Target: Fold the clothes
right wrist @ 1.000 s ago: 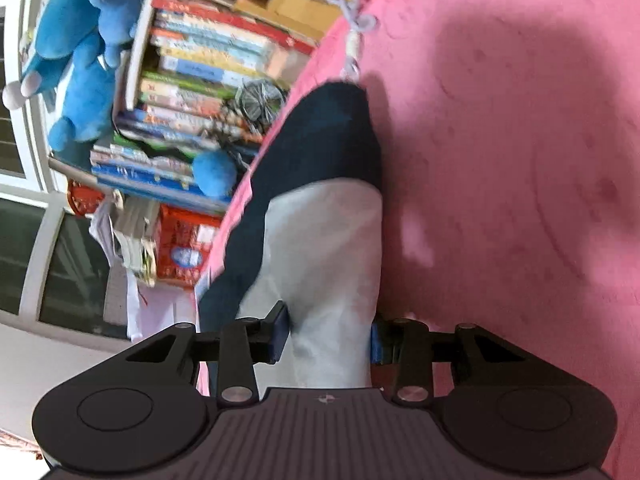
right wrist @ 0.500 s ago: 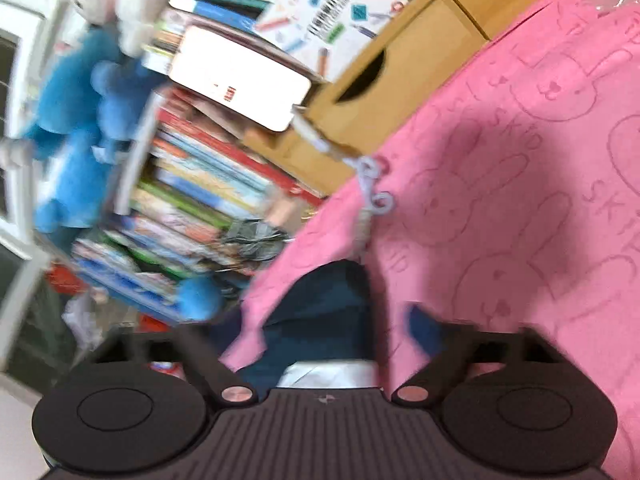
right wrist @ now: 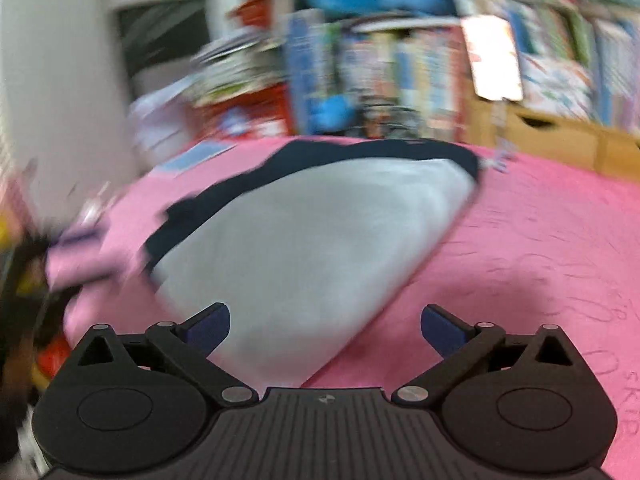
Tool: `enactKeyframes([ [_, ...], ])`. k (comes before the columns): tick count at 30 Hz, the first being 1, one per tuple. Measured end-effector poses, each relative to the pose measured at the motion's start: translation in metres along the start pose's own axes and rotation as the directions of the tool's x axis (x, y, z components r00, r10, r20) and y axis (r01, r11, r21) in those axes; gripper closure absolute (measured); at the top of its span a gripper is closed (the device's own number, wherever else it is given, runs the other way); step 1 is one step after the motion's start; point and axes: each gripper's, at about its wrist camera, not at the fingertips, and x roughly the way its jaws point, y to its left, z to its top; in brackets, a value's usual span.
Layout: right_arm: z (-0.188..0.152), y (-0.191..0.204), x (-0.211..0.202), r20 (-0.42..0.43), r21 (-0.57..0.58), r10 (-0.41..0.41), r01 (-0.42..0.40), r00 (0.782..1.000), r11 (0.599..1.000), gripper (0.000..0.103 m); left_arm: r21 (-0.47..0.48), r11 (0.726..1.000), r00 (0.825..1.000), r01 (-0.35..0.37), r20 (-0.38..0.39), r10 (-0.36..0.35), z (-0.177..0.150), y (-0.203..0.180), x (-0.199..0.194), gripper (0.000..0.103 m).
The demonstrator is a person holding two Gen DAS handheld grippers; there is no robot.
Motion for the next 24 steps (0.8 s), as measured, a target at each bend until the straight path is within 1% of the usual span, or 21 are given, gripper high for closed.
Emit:
enactKeyframes([
  [2,-0.012,0.025,-0.001,-0.005,-0.095,-0.013,0.013,1.0,0.995,0.0,-0.011,1.0,1.0,-0.017,0.01,0.017,0.007,0.002,0.011,0.024],
  [3,-0.017,0.034,0.004,-0.01,-0.137,-0.055,0.053,0.998,0.989,0.0,-0.017,1.0,1.0,-0.025,0.015,0.025,0.01,0.003,0.017,0.021],
  [4,-0.019,0.041,0.009,-0.016,-0.169,-0.113,0.109,0.993,0.98,0.0,-0.005,0.999,0.999,-0.048,0.005,0.048,0.013,0.0,0.027,0.02],
  [5,-0.021,0.045,0.016,-0.021,-0.195,-0.186,0.178,0.982,0.964,0.0,0.024,0.995,0.995,-0.093,-0.032,0.094,0.013,-0.004,0.039,0.019],
  [6,-0.022,0.044,0.02,-0.022,-0.206,-0.249,0.239,0.968,0.949,0.0,0.055,0.988,0.985,-0.143,-0.086,0.147,0.009,-0.007,0.053,0.021],
  [7,-0.023,0.039,0.022,-0.015,-0.201,-0.295,0.286,0.955,0.937,0.0,0.088,0.978,0.969,-0.191,-0.14,0.202,0.005,-0.01,0.067,0.022],
  [8,-0.023,0.03,0.02,-0.011,-0.171,-0.291,0.285,0.957,0.943,0.0,0.079,0.977,0.964,-0.198,-0.162,0.209,0.0,-0.008,0.07,0.022],
  [9,-0.022,0.021,0.017,-0.012,-0.129,-0.269,0.265,0.963,0.955,0.0,0.064,0.978,0.961,-0.2,-0.18,0.208,-0.005,-0.005,0.072,0.022],
  [11,-0.023,0.005,0.011,-0.011,-0.091,-0.244,0.242,0.97,0.966,0.0,0.032,0.979,0.955,-0.203,-0.214,0.205,-0.015,0.002,0.076,0.02],
  [12,-0.023,-0.001,0.008,-0.01,-0.085,-0.238,0.236,0.971,0.968,0.0,0.039,0.978,0.954,-0.203,-0.216,0.207,-0.016,0.002,0.073,0.02],
  [16,-0.031,0.003,0.012,0.002,-0.217,-0.283,0.277,0.959,0.936,0.0,0.08,0.975,0.953,-0.205,-0.21,0.218,-0.02,0.003,0.062,0.02],
  [19,-0.035,0.005,0.012,0.004,-0.269,-0.281,0.271,0.96,0.924,0.0,0.097,0.974,0.954,-0.202,-0.206,0.218,-0.023,0.008,0.056,0.02],
  [22,-0.037,0.0,0.011,-0.022,-0.272,-0.267,0.252,0.963,0.929,0.0,0.061,0.981,0.955,-0.184,-0.224,0.193,-0.024,0.02,0.055,0.015],
  [23,-0.038,-0.003,0.011,-0.033,-0.258,-0.262,0.245,0.965,0.935,0.0,0.053,0.982,0.956,-0.182,-0.225,0.189,-0.025,0.023,0.054,0.012],
  [24,-0.039,-0.007,0.011,-0.045,-0.236,-0.252,0.235,0.967,0.943,0.0,0.045,0.983,0.956,-0.18,-0.225,0.186,-0.026,0.026,0.053,0.012],
])
